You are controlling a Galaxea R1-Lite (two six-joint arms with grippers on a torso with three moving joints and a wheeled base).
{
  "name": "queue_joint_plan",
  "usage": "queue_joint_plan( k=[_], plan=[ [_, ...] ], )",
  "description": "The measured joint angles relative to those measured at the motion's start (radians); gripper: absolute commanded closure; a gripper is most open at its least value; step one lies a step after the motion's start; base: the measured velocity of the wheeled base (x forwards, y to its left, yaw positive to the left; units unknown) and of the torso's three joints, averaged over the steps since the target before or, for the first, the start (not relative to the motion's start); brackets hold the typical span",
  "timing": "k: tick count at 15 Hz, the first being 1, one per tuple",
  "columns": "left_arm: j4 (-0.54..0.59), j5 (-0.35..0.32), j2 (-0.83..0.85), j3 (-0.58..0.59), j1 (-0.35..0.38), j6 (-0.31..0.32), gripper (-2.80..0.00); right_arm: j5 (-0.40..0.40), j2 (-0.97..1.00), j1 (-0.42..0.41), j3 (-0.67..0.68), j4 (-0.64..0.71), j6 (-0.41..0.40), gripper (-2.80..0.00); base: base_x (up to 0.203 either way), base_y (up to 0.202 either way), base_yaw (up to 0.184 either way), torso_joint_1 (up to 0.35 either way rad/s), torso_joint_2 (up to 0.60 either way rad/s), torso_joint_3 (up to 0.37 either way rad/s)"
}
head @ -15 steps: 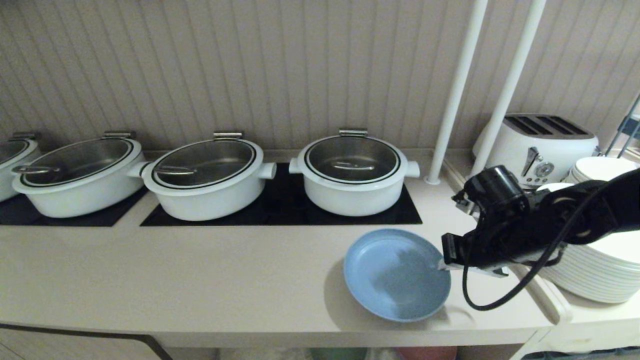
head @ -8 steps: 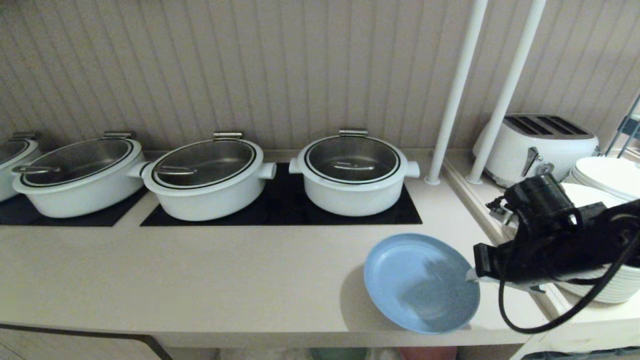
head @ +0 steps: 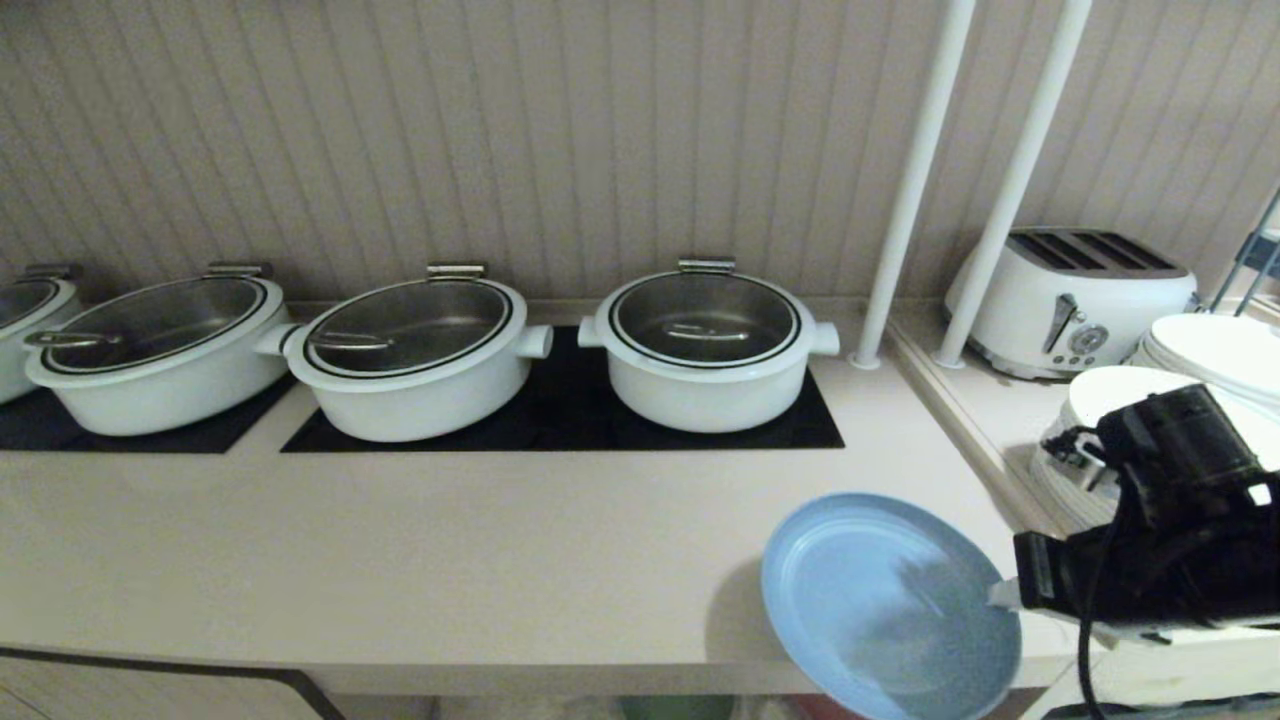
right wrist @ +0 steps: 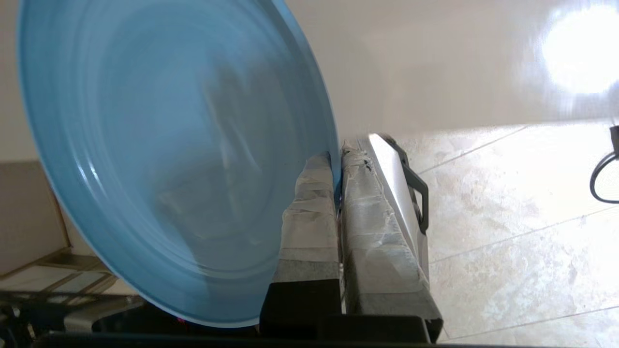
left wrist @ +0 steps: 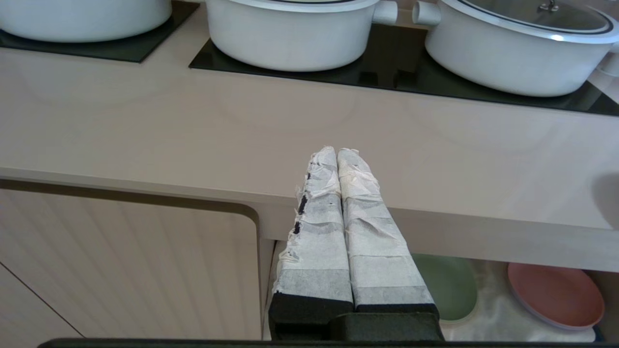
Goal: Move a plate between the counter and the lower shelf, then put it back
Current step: Put the plate in the cupboard
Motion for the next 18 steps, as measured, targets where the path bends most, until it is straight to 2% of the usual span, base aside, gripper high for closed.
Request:
queue_joint_plan(
  k=[18],
  plan=[
    [0.000,0.000,0.000,0.000,0.000,0.000,0.00,0.003,-0.328,-0.016,0.296,0.017,0.007,0.00,0.000,0.000,0.000,0.000,0.00,0.000]
  ],
)
